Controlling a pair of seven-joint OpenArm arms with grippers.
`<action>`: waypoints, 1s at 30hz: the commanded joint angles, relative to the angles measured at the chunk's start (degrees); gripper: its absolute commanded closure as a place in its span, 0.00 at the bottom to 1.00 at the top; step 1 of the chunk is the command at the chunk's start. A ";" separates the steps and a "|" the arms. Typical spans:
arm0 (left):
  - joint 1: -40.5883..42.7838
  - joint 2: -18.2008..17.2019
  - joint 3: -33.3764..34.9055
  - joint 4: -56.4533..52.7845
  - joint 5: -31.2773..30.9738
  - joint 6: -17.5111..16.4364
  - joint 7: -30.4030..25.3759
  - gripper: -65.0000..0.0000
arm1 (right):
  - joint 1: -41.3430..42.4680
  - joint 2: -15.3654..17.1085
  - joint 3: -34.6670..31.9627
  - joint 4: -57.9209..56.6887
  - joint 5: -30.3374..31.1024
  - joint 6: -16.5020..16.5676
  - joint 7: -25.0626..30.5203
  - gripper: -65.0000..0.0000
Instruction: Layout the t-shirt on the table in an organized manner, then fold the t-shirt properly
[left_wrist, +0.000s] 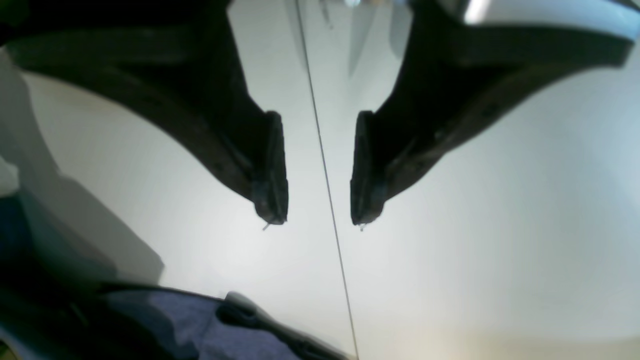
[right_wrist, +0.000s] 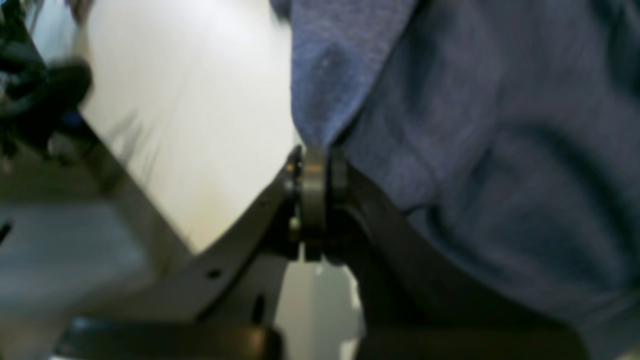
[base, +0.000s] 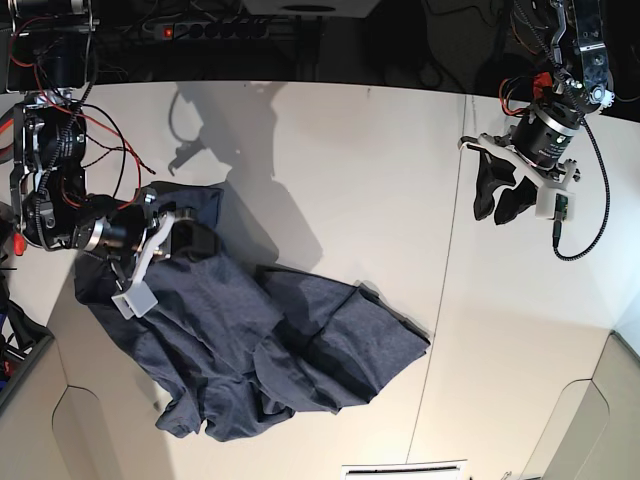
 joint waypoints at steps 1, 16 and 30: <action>-0.17 -0.39 -0.15 0.92 -0.76 -0.02 -1.22 0.62 | 0.00 1.16 0.11 1.20 3.34 0.42 -1.07 1.00; -10.01 -3.85 4.24 -9.70 -0.98 0.00 -0.63 0.59 | -7.74 13.27 0.17 1.27 15.76 1.88 -9.55 1.00; -30.47 -4.61 12.81 -28.65 -14.03 4.00 19.17 0.51 | -7.74 13.22 0.17 1.27 14.62 1.88 -9.49 1.00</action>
